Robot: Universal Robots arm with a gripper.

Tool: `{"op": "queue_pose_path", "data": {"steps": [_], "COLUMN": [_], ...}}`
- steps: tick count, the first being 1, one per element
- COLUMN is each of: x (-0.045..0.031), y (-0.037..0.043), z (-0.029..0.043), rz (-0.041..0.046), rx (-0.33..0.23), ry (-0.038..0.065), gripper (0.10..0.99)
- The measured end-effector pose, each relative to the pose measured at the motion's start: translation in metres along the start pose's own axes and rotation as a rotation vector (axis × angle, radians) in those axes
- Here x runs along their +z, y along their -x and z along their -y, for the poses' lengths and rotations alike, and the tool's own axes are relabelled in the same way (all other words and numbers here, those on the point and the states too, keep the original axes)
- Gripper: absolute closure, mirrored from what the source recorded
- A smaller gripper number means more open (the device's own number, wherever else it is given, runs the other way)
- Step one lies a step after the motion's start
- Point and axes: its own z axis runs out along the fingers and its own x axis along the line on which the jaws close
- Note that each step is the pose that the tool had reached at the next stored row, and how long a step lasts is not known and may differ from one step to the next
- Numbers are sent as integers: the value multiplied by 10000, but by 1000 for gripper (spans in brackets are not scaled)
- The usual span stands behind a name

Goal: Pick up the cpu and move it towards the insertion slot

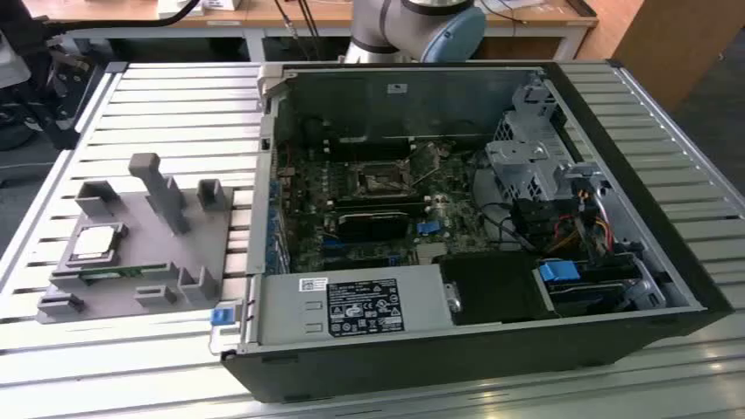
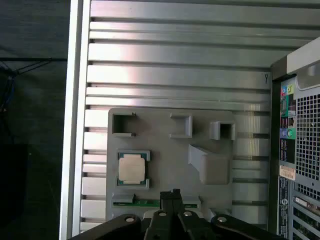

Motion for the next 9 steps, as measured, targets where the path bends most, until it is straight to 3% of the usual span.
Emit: {"op": "queue_pose_path", "data": {"steps": [9], "x": [0], "y": [-9], "z": [0], "rz": [0], "rx": [0], "ry": [0], "gripper": [980]}}
